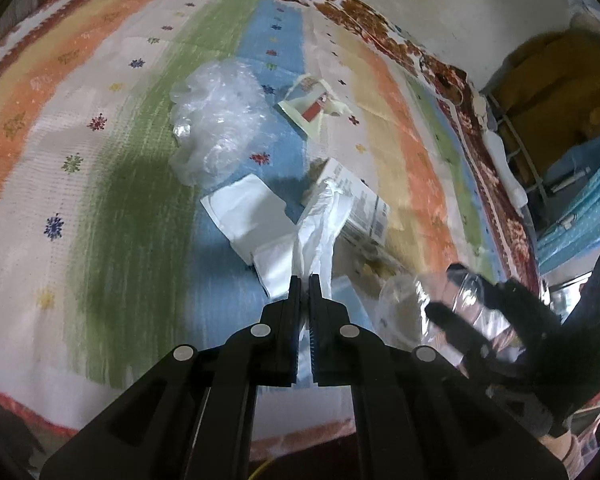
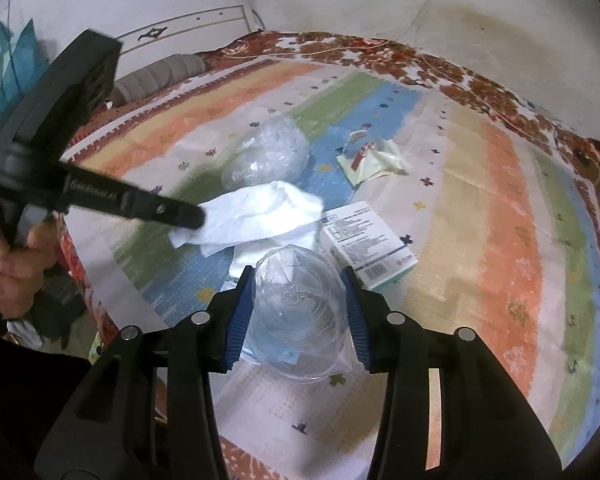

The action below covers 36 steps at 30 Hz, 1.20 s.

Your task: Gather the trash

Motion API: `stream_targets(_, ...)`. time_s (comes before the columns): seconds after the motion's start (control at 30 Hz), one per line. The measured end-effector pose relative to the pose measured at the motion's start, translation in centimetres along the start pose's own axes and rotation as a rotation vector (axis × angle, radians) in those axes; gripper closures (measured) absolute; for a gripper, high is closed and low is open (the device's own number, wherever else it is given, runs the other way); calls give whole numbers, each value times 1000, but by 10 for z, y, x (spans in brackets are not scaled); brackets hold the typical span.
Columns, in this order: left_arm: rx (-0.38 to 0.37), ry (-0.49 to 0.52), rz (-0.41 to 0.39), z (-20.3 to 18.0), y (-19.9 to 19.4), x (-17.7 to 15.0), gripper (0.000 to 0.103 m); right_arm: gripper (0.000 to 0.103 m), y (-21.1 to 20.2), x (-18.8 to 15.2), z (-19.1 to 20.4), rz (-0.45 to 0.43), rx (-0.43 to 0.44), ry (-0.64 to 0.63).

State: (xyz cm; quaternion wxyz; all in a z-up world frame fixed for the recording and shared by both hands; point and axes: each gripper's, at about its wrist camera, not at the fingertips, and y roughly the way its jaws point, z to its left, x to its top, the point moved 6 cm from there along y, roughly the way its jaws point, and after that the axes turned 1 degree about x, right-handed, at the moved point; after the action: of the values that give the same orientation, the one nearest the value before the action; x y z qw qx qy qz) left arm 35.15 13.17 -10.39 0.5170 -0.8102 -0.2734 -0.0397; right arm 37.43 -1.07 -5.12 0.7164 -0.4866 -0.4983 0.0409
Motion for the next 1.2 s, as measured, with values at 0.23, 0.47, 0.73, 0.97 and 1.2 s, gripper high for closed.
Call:
stream_targets(0.23, -13, -5, -20, -19, -27, -14, 100, 63, -32, -2, -1, -37, -6, 56)
stream_targets(0.47, -46, 9, -80, -40, -60, -30, 100, 63, -73, -10, 1, -97, 6, 120)
stream_targets(0.73, -62, 46, -130, -60, -87, -69, 100, 63, -108, -22, 7, -145, -26, 123)
stream_targets(0.97, -41, 90, -164, -69, -103, -99, 100, 63, -140, -34, 16, -197, -24, 163)
stream_targets(1.2, -82, 94, -176, -72, -114, -125, 100, 63, -151, -57, 37, -180, -13, 179)
